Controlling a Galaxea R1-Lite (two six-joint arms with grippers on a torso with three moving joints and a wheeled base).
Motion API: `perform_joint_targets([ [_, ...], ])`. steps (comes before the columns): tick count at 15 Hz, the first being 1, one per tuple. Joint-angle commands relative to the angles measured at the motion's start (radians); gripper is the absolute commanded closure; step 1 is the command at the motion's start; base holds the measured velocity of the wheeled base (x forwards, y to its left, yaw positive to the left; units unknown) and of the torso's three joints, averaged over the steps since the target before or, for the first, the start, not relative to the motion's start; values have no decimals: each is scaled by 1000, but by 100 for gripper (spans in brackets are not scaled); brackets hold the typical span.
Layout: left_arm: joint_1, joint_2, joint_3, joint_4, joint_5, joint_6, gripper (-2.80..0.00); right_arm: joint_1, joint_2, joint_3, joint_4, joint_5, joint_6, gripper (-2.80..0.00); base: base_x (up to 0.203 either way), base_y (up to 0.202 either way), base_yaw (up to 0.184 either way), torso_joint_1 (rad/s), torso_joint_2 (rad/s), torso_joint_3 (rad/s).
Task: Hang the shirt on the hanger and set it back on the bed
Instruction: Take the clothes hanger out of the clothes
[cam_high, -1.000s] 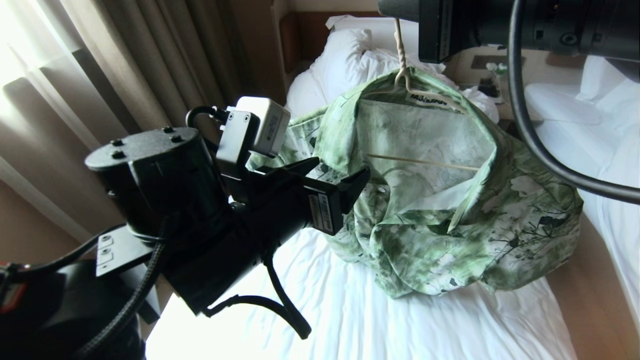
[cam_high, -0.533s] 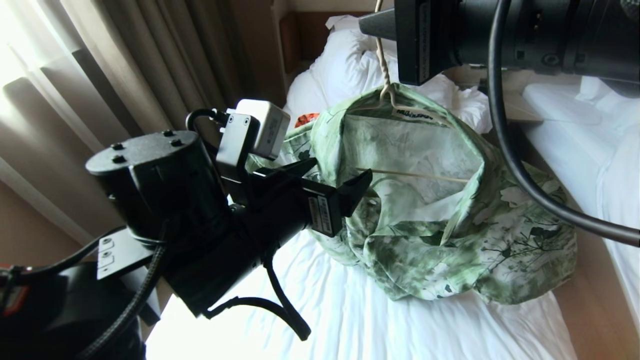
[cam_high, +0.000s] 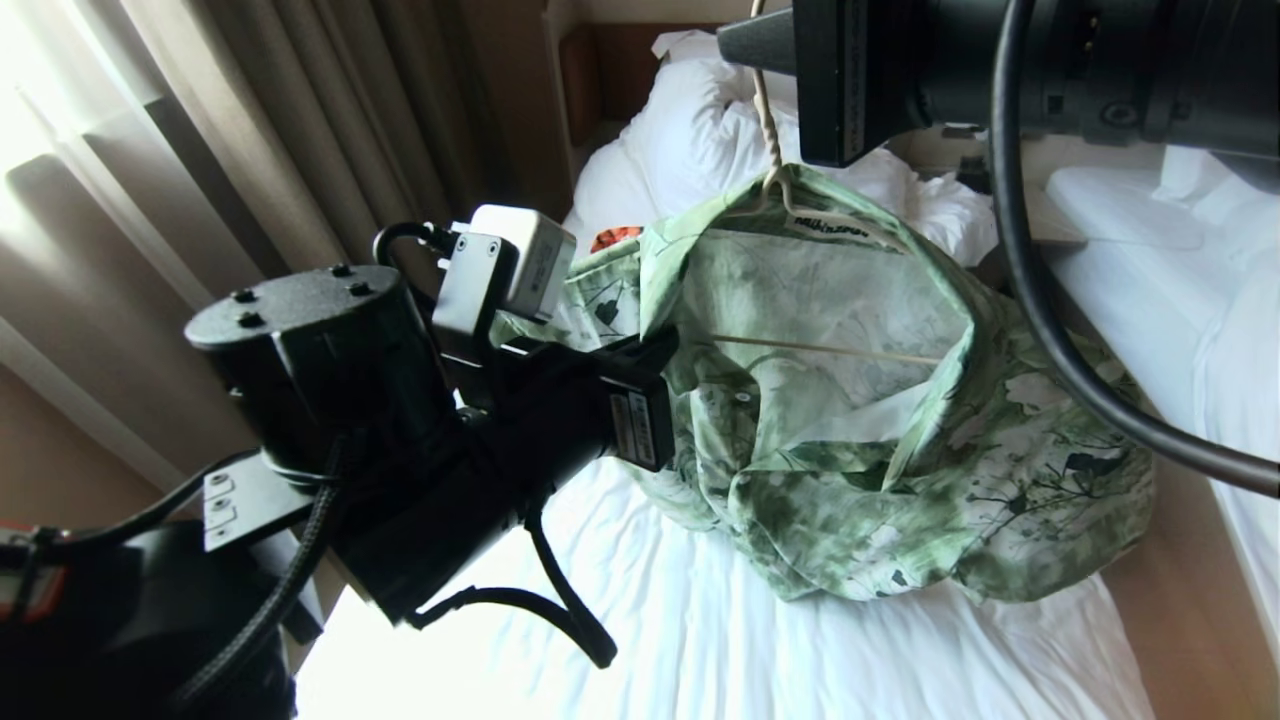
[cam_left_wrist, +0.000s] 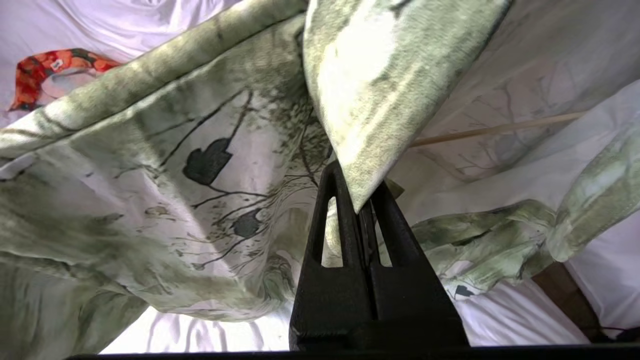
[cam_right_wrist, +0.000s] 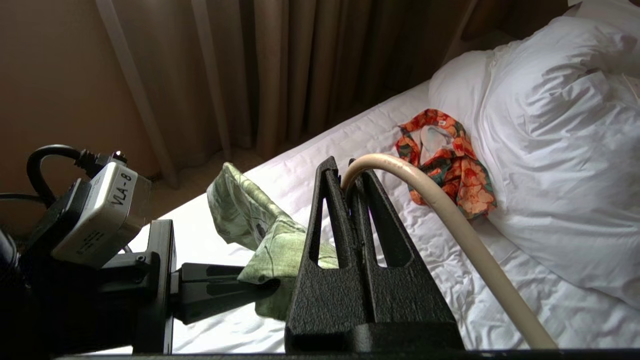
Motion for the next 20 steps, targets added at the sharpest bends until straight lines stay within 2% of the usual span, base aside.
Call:
perform_joint_targets([
  [1,18,-7,-4,-8,1,0,0,0,-14,13,-1,-1,-2,0,0,0,0,0,0,0],
  [3,38,-28,-11,-12,1,7,0,-12,-28,29,-1,-1,-2,0,0,0,0,0,0,0],
  [7,79,-77,-20,-5,-2,33,0,-114,-36,30,-5,5,-3,0,0,0,0,0,0,0],
  [10,177,-65,-49,-3,-9,44,0,-171,-49,23,-4,14,-11,0,0,0,0,0,0,0],
  [17,377,-35,-132,73,-67,42,0,-212,-42,21,-5,16,-23,0,0,0,0,0,0,0],
  [20,411,-16,-159,99,-81,21,0,-227,-32,21,-5,16,-23,0,0,0,0,0,0,0],
])
